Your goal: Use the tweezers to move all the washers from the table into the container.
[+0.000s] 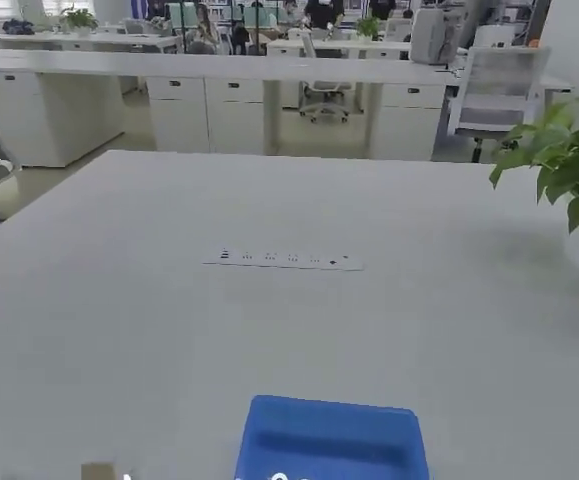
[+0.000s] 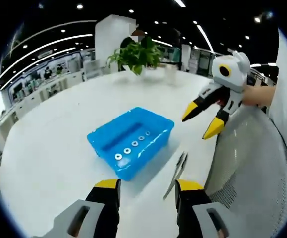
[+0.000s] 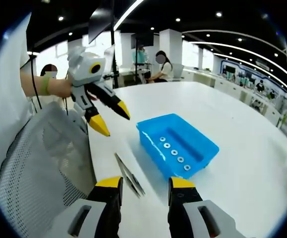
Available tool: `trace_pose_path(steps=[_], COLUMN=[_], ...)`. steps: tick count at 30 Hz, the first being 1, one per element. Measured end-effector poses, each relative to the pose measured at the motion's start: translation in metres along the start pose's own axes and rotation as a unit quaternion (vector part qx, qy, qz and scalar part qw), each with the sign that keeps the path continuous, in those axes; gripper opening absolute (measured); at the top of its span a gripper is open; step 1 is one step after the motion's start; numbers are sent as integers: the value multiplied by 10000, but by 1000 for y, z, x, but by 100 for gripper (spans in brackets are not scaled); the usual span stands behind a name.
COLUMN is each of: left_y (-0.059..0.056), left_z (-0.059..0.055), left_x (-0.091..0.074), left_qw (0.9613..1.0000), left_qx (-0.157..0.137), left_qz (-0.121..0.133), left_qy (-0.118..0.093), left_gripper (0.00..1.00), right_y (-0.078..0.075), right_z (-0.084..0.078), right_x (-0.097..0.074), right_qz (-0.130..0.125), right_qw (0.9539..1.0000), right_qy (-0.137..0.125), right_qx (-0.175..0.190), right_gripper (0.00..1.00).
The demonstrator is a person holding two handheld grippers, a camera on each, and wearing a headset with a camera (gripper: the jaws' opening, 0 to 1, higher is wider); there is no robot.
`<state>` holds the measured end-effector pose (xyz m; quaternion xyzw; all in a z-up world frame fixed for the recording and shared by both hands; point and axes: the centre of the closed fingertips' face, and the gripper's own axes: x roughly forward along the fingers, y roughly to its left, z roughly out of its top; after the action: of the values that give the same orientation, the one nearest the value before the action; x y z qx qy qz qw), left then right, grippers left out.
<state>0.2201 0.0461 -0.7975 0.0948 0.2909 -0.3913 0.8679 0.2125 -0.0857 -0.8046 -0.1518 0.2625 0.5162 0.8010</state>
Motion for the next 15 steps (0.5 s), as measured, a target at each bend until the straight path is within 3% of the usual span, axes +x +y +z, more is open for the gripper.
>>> trace_pose_path(steps=[3, 7, 11, 15], left_y=[4, 11, 13, 16], left_z=[13, 23, 32, 45], left_x=[-16, -38, -53, -71], left_qw=[9982, 9937, 9892, 9807], left_qx=[-282, -373, -489, -606], left_qz=[281, 740, 945, 1208], left_qy=[-458, -756, -1008, -1413], left_gripper=[52, 57, 67, 72], right_y=[-8, -18, -25, -32], right_z=[15, 30, 41, 54], right_x=[-10, -25, -43, -64], right_qz=[-212, -464, -733, -993], right_qw=[9985, 9945, 9905, 9803], right_qy=[-423, -811, -1048, -1525], right_qx=[276, 484, 509, 762], right_gripper=[37, 44, 50, 54])
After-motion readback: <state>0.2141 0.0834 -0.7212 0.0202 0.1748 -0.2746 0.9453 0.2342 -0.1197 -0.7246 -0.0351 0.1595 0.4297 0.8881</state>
